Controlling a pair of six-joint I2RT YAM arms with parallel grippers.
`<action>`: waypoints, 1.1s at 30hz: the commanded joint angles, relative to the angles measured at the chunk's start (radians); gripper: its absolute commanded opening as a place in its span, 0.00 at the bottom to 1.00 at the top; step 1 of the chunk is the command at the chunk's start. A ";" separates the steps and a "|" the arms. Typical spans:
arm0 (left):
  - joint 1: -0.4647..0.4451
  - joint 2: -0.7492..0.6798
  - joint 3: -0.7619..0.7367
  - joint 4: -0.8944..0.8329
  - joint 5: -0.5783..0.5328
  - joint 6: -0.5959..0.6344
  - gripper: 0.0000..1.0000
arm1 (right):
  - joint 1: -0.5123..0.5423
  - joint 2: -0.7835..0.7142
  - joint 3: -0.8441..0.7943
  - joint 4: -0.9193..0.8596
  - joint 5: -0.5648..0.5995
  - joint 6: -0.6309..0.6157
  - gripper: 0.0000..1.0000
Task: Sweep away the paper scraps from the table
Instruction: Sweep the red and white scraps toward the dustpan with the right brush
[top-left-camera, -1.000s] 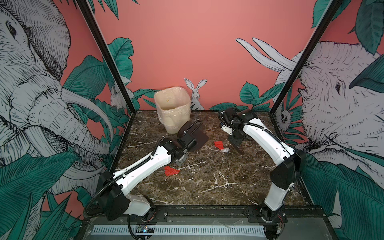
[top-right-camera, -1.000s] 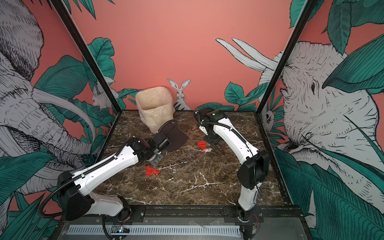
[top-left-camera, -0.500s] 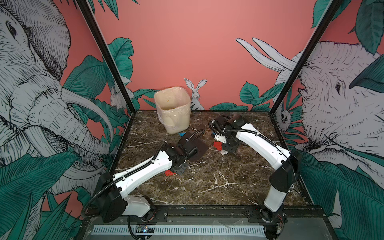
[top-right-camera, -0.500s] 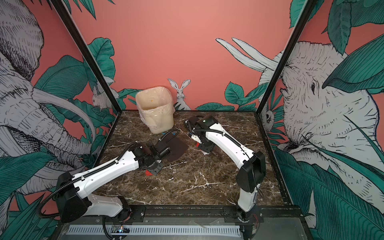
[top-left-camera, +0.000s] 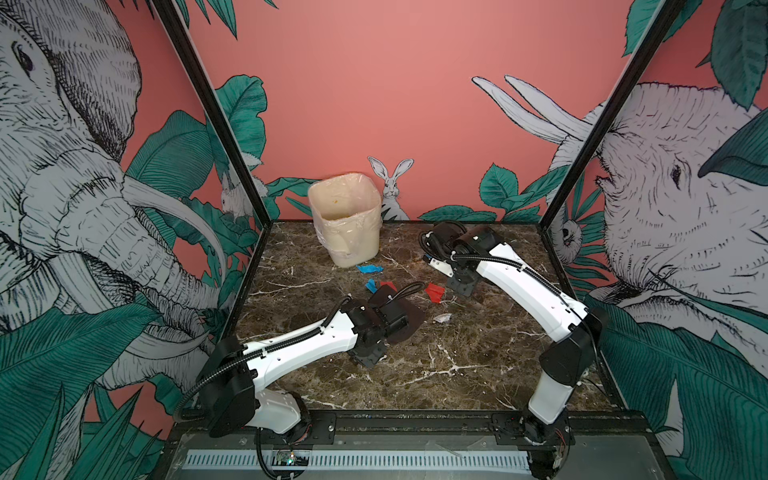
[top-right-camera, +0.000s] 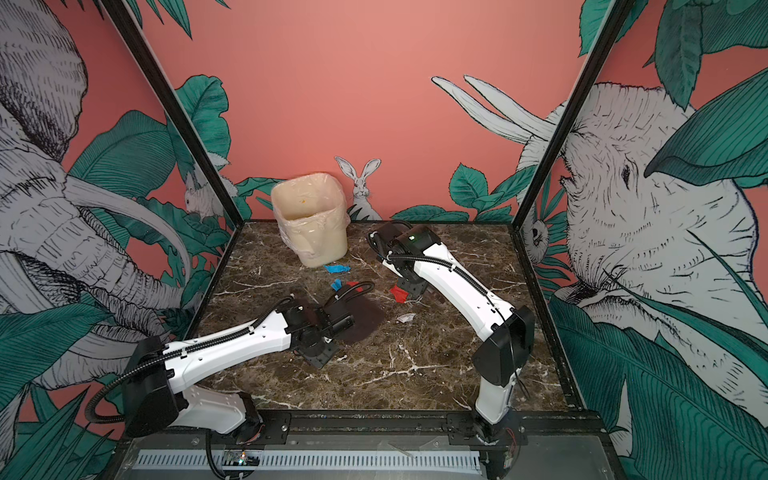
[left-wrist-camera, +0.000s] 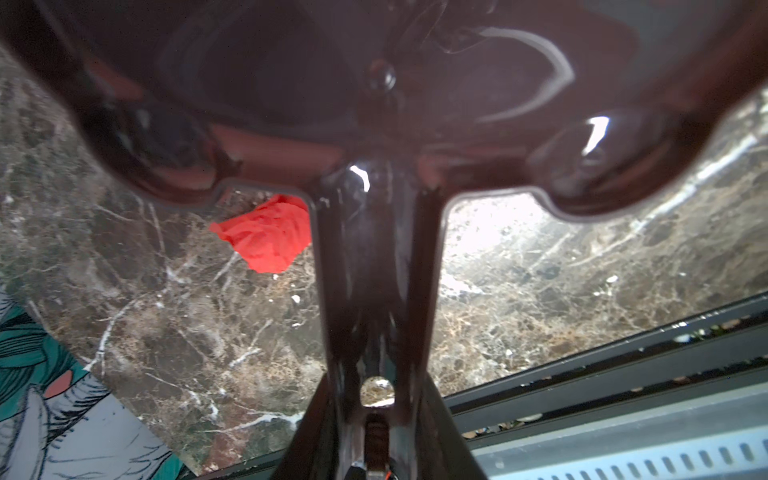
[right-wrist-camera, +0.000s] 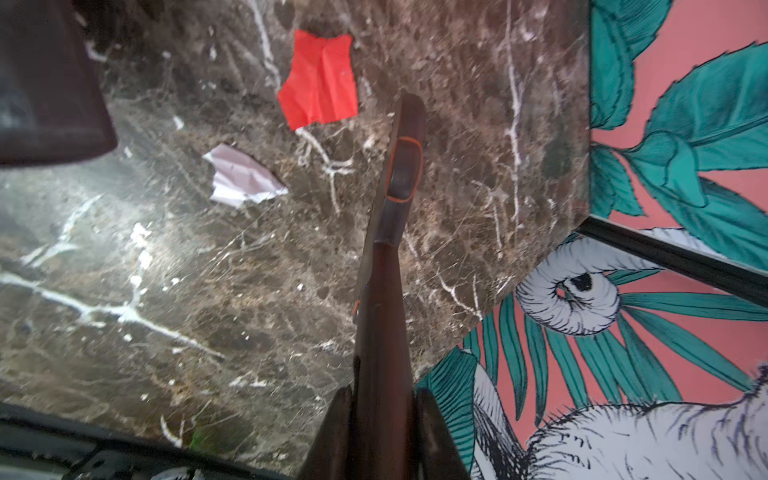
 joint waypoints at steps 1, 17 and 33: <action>-0.025 0.002 -0.016 -0.002 0.021 -0.061 0.00 | 0.002 0.064 0.050 0.077 0.072 -0.058 0.00; -0.211 -0.006 -0.073 -0.038 0.083 -0.205 0.00 | 0.099 0.138 0.063 -0.008 -0.062 -0.168 0.00; -0.247 0.042 -0.082 -0.057 0.091 -0.182 0.00 | 0.254 -0.049 -0.077 -0.125 -0.137 -0.055 0.00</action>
